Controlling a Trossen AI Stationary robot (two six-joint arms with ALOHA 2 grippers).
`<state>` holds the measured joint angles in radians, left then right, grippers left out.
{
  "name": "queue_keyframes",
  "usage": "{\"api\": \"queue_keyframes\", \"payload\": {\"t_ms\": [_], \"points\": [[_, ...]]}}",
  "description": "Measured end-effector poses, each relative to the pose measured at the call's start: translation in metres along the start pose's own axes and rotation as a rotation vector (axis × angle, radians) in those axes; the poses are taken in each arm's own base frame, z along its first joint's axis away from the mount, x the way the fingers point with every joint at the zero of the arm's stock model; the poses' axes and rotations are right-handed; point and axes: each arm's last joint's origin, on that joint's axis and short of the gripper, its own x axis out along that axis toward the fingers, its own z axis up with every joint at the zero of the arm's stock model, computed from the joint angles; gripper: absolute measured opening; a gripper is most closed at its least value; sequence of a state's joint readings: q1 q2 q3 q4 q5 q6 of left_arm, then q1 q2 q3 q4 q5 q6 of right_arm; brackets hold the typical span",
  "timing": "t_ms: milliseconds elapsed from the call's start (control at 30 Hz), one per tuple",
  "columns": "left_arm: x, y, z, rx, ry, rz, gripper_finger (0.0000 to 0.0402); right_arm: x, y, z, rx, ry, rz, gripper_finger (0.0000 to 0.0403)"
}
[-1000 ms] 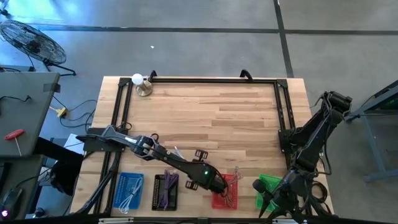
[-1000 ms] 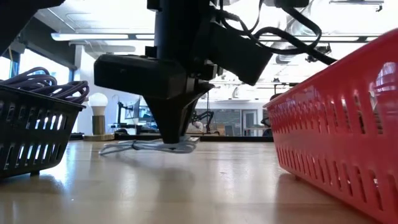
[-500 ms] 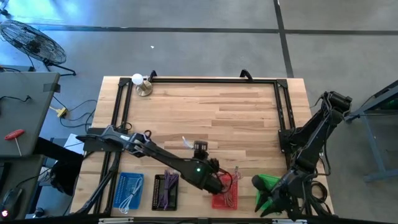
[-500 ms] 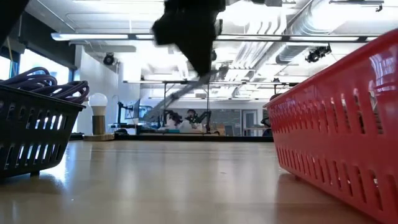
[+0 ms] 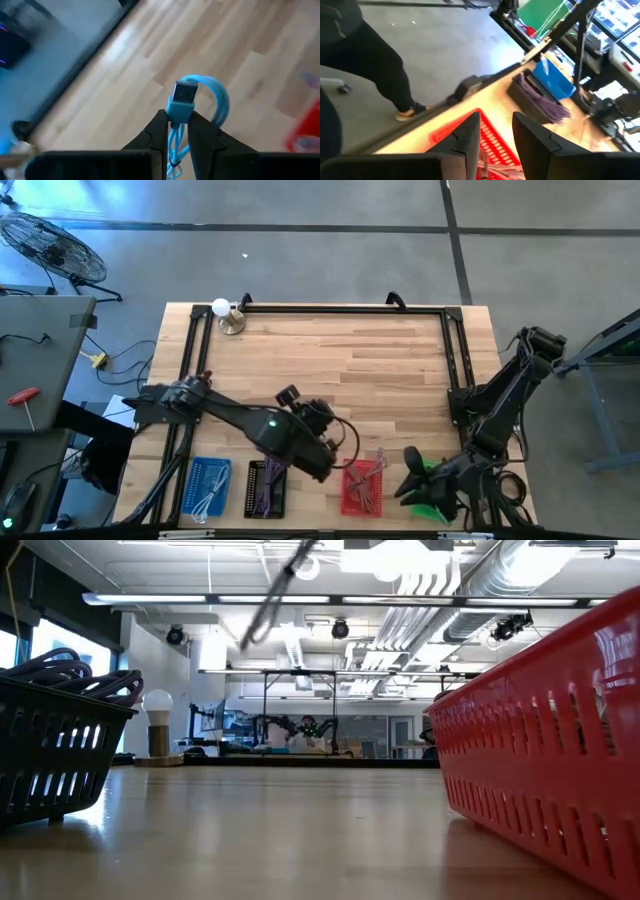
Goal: Pick & Place USB Port
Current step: Put the white charger cable into the blue bin
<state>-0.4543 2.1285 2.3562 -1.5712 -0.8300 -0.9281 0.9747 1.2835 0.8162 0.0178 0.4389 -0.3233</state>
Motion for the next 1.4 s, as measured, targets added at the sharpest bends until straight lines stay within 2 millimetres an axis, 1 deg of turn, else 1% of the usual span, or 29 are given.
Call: {"api": "queue_keyframes", "payload": {"t_ms": [133,267,500,600,667,767,867,933,1100,1200,1333,1400], "points": [[-0.016,0.016,0.006,-0.093,0.084,-0.109,0.0043,0.003,-0.007,-0.006,-0.015,0.045,-0.020,0.0106],[-0.027,0.027,0.008,-0.170,0.183,-0.207,0.0043,0.006,-0.012,-0.013,0.024,0.099,-0.029,0.0106],[-0.038,0.033,0.007,-0.236,0.364,-0.351,0.0043,0.008,-0.017,-0.018,0.066,0.137,-0.025,0.0106],[-0.043,0.029,0.002,-0.257,0.514,-0.439,0.0043,0.008,-0.019,-0.019,0.067,0.141,-0.031,0.0106],[-0.046,0.023,-0.007,-0.280,0.664,-0.489,0.0043,0.010,-0.022,-0.020,0.070,0.143,-0.039,0.0106],[-0.053,0.008,-0.027,-0.345,0.864,-0.478,0.0043,0.011,-0.028,-0.022,0.070,0.150,-0.059,0.0106],[-0.066,-0.002,-0.046,-0.430,1.001,-0.410,0.0043,0.013,-0.033,-0.024,0.070,0.161,-0.076,0.0106],[-0.076,-0.008,-0.060,-0.467,1.043,-0.360,0.0043,0.014,-0.037,-0.026,0.064,0.165,-0.076,0.0106],[-0.100,-0.019,-0.095,-0.602,1.007,-0.207,0.0043,0.017,-0.046,-0.028,0.086,0.143,-0.039,0.0106],[-0.111,-0.024,-0.115,-0.670,0.949,-0.138,0.0043,0.018,-0.049,-0.030,0.097,0.135,-0.007,0.0106],[-0.114,-0.028,-0.138,-0.722,0.855,-0.065,0.0043,0.019,-0.052,-0.031,0.109,0.118,0.033,0.0106],[-0.113,-0.029,-0.145,-0.717,0.804,-0.055,0.0043,0.020,-0.052,-0.030,0.114,0.106,0.053,0.0106]]}}
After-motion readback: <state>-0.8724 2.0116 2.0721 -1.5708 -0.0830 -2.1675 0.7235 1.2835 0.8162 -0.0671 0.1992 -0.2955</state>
